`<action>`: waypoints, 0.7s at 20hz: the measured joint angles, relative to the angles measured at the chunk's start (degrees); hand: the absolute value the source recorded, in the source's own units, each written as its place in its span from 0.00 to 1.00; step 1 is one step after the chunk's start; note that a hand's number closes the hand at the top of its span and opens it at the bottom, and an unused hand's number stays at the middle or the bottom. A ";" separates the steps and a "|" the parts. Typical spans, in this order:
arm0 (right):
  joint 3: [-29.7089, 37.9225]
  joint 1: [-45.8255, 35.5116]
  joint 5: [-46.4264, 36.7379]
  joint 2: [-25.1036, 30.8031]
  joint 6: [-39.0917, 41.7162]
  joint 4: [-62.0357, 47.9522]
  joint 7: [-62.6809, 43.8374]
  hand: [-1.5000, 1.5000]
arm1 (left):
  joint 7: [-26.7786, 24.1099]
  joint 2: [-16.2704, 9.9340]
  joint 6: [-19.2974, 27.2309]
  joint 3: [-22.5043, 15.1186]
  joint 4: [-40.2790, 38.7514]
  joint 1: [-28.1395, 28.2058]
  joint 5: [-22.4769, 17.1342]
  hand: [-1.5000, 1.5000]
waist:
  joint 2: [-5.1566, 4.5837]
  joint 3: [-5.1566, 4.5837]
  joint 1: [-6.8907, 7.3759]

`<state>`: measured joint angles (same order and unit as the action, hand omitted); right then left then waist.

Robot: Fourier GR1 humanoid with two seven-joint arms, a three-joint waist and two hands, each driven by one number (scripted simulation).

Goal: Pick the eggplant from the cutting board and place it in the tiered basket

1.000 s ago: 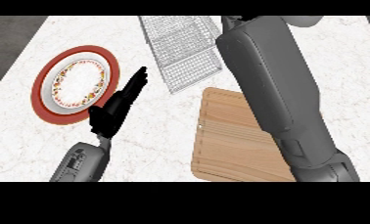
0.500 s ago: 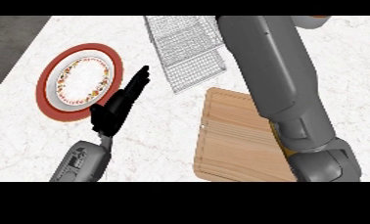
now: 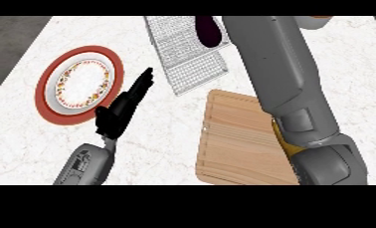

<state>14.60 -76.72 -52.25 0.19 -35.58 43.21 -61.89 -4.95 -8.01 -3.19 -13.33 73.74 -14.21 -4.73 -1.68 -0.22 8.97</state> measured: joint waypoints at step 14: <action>1.92 -1.55 -27.58 -0.01 -15.67 -3.22 -4.87 0.00 | -0.27 -2.36 2.32 4.34 0.24 4.82 -1.07 0.50 | 3.15 -0.08 -8.92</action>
<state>16.52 -78.27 -79.83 0.18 -51.25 39.98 -66.76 -5.22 -10.37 -0.87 -8.99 73.99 -9.39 -5.80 1.46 -0.30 0.05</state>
